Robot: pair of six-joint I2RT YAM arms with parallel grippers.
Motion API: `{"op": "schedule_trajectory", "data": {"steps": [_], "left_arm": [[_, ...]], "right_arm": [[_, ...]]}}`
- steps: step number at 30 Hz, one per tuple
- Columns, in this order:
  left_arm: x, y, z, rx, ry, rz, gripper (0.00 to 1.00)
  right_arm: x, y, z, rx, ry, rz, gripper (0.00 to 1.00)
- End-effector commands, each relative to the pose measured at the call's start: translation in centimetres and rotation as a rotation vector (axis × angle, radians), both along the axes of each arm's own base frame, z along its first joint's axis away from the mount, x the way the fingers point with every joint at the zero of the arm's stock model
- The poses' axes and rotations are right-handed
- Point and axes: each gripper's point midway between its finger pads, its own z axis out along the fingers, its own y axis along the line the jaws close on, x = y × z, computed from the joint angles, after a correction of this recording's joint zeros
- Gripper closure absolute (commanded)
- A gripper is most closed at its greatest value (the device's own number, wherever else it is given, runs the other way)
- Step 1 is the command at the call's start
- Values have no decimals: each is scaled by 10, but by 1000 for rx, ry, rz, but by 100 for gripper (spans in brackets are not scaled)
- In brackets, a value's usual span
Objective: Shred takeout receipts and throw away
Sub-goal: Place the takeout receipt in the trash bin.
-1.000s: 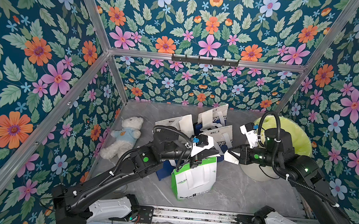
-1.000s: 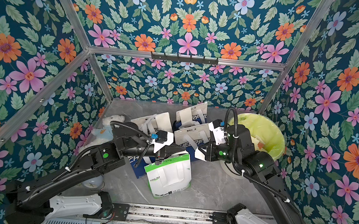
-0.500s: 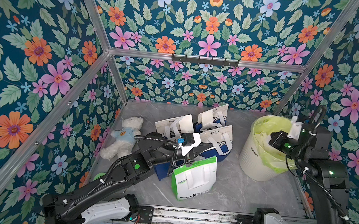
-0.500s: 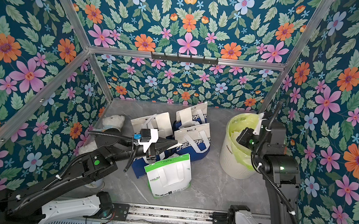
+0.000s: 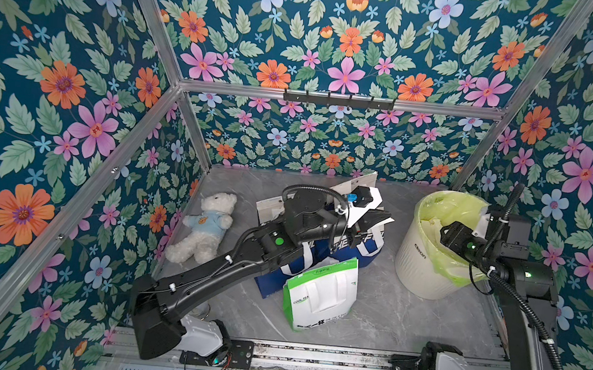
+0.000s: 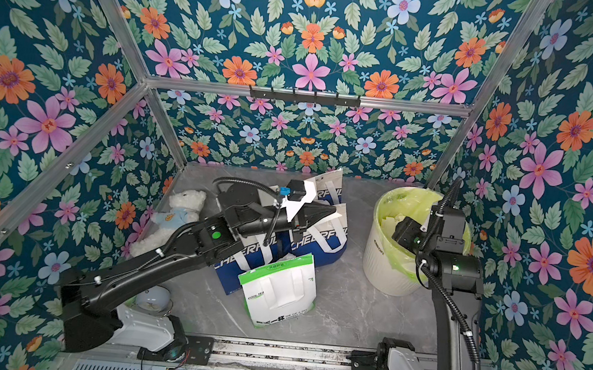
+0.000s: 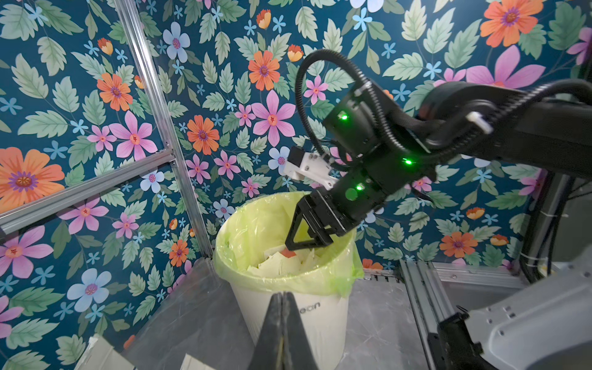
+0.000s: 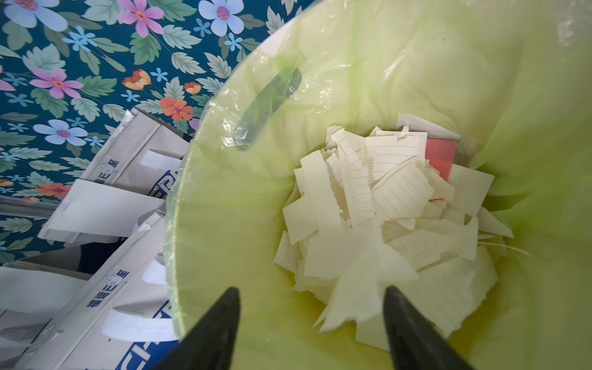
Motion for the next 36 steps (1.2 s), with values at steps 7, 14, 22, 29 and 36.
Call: {"op": "schedule_trajectory", "data": {"steps": [7,14,22,29,36], "left_arm": [[48,-70,-2,-69,123,-6,100],[50,-149,-1,-115,192,-121,100],[45,-207,-30,-152,213,-132,78],[53,-212,-53,-100,207,-89,18],[48,-185,-22,-64,80,-31,1]], "right_arm": [[-26,-10,43,-72,-136,-44,15],[-69,-23,96,-148,-400,-132,16],[-95,-7,101,-120,-503,-63,16],[-101,-3,99,-114,-472,-43,16],[-95,15,102,-70,-462,61,16]]}}
